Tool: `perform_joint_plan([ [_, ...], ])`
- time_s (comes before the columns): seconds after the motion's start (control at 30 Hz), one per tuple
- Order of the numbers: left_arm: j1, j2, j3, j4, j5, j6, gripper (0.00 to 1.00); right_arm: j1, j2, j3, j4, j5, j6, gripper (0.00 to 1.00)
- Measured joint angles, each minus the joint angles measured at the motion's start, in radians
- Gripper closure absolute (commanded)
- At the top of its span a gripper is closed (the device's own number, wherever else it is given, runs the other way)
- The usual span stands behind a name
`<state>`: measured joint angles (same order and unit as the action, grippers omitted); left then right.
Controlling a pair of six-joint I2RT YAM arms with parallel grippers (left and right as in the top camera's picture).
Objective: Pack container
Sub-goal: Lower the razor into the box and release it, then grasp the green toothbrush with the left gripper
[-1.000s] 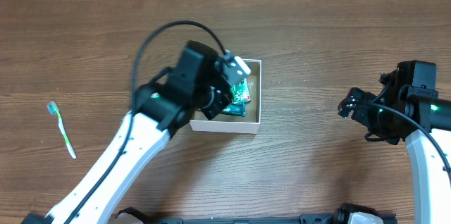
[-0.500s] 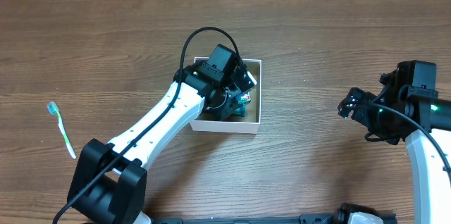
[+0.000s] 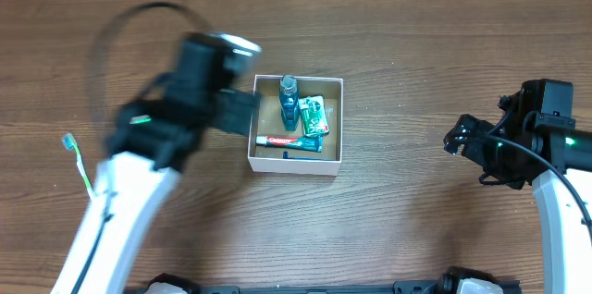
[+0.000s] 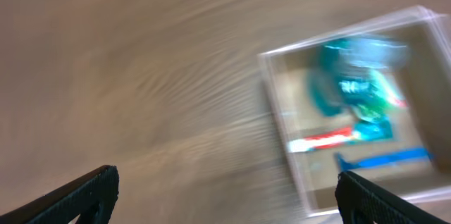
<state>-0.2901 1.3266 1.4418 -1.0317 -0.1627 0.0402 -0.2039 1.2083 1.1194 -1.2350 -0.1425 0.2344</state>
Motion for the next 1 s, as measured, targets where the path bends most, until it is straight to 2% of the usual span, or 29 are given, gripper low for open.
perform_joint_plan([
  [0.07,0.198,-0.02,0.0,-0.045,-0.008,-0.095,0.0,0.0,0.0,0.0,0.0,0.0,0.0,0.0],
  [0.17,0.507,0.008,-0.025,-0.045,0.055,-0.193,0.0,0.0,0.0,0.0,0.0,0.0,0.0,0.0],
  [0.27,0.729,0.07,-0.1,0.003,0.125,-0.241,0.0,0.0,0.0,0.0,0.0,0.0,0.0,0.0],
  [0.33,0.815,0.139,-0.15,0.032,0.137,-0.252,0.0,0.0,0.0,0.0,0.0,0.0,0.0,0.0],
  [0.57,0.945,0.421,-0.213,0.122,0.152,-0.25,0.0,0.0,0.0,0.0,-0.003,0.0,0.0,0.0],
  [0.83,0.966,0.513,-0.214,0.251,0.143,-0.186,0.0,0.0,0.0,0.0,-0.004,0.0,0.0,0.0],
  [1.0,0.966,0.589,-0.214,0.276,0.128,-0.161,0.0,0.0,0.0,0.0,-0.005,0.0,0.0,0.0],
])
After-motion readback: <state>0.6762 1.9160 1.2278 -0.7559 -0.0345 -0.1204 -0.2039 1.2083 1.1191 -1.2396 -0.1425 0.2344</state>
